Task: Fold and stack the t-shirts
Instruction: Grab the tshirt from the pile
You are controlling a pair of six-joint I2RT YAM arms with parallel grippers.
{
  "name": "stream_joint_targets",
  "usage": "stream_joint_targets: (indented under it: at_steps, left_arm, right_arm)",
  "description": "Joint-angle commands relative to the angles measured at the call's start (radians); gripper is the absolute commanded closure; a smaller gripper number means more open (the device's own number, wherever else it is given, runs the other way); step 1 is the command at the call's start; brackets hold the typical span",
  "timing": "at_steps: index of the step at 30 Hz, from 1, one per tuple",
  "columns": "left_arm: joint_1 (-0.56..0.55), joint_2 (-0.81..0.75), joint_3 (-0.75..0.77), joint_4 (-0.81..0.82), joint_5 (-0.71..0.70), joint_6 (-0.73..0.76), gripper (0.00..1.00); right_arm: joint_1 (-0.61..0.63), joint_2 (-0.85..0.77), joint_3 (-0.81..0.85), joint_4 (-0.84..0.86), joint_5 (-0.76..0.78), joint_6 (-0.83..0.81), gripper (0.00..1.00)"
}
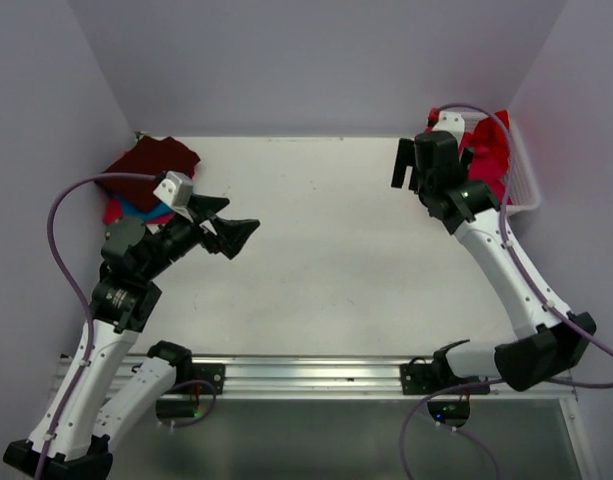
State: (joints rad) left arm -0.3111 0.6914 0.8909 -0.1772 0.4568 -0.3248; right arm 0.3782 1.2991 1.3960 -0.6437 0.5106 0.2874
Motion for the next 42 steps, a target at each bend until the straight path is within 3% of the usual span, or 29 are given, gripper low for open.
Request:
stream_joint_targets:
  at_steps: [1,7,26,42]
  left_arm:
    - [-0.006,0.007,0.033,0.007,-0.012,0.018,0.00]
    - [-0.006,-0.004,0.039,-0.022,-0.030,0.044,0.00]
    - [-0.006,-0.030,-0.040,-0.027,-0.017,0.067,0.00]
    - [-0.006,-0.090,-0.043,-0.087,-0.072,0.053,0.00]
  right_arm:
    - [-0.016,0.149,0.150,-0.028,0.291,-0.001,0.01]
    - [-0.116,0.400,0.325,-0.114,0.284,0.030,0.01]
    - [-0.303,0.741,0.618,-0.142,0.290,0.027,0.01]
    - [-0.512,0.974,0.793,-0.177,0.080,0.164,0.01]
